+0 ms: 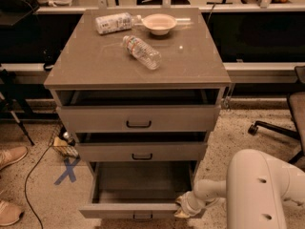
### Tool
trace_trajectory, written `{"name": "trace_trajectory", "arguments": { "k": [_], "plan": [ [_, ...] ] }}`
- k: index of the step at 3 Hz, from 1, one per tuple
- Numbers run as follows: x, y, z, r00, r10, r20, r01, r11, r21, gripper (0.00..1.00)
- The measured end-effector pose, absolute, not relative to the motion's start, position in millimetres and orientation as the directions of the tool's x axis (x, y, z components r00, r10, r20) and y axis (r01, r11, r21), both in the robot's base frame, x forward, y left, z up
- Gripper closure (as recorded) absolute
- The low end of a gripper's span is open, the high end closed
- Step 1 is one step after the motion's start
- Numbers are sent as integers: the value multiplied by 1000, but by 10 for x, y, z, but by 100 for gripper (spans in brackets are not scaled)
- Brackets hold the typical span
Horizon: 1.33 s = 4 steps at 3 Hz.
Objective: Open bottom drawer
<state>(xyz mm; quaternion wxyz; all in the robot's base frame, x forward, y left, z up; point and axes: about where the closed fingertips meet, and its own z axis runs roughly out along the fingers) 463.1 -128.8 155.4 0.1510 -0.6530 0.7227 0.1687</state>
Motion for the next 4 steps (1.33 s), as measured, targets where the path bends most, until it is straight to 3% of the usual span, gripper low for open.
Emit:
{"name": "trace_trajectory", "arguments": {
  "k": [1,2,4],
  "plan": [
    [4459,-1342,1555,-126,-884,-450,-992,121,39,96],
    [4461,-1341,1558,-126,-884,-450,-992,121,39,0],
    [4427,-1529,1735,-126,-868,-480,-990,139,8,0]
  ]
}}
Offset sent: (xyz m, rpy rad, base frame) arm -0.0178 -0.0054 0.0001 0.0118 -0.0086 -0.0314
